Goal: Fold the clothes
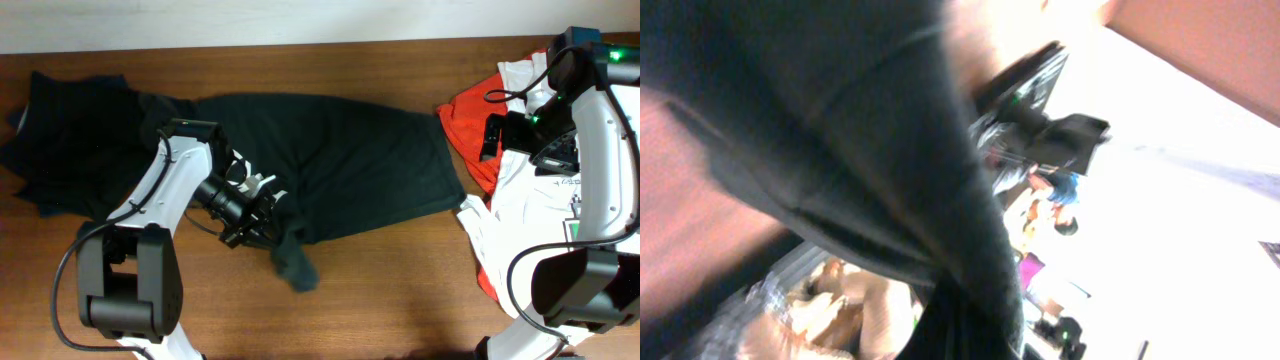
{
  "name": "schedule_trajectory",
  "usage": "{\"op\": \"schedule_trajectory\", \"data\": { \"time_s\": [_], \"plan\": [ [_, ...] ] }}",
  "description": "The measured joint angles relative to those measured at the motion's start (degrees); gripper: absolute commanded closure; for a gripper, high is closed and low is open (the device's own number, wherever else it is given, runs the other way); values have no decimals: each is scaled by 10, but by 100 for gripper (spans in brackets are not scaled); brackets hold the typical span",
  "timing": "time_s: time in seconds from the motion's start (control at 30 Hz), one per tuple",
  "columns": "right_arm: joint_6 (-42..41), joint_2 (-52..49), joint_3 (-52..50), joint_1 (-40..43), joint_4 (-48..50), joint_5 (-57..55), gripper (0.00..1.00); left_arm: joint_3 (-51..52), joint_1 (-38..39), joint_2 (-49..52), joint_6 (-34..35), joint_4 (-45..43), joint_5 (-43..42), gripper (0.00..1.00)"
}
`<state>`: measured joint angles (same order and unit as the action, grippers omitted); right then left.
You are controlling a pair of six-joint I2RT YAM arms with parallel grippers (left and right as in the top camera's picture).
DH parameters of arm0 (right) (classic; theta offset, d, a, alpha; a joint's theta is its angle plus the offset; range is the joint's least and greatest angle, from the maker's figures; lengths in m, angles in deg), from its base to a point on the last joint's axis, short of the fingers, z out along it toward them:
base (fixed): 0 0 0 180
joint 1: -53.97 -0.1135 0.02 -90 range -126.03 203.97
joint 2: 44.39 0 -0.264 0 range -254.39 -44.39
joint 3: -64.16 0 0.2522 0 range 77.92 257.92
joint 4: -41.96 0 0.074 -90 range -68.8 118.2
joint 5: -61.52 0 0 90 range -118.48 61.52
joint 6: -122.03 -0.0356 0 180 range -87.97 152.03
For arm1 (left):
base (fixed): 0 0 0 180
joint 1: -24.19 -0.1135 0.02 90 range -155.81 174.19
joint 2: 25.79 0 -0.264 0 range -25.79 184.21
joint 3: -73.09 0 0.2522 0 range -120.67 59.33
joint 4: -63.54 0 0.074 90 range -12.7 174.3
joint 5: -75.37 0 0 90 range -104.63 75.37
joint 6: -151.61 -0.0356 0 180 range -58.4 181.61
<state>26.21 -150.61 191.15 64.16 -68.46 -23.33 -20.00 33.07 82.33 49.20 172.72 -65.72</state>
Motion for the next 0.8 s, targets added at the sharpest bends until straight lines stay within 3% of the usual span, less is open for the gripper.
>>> {"op": "schedule_trajectory", "data": {
  "time_s": [0.13,0.4,0.5,0.6,0.63,0.73,0.8],
  "plan": [
    [0,0,0,0,0,0,1,3,32,-1,23,-96,-41,99],
    [0,0,0,0,0,0,1,6,106,-1,196,-206,140,98],
    [0,0,0,0,0,0,1,6,113,-1,249,-282,171,88],
    [0,0,0,0,0,0,1,7,122,-1,272,-334,154,86],
    [0,0,0,0,0,0,1,7,126,-1,277,-346,134,81],
    [0,0,0,0,0,0,1,7,151,-1,290,-370,61,46],
    [0,0,0,0,0,0,1,7,170,-1,293,-375,23,43]
  ]
}}
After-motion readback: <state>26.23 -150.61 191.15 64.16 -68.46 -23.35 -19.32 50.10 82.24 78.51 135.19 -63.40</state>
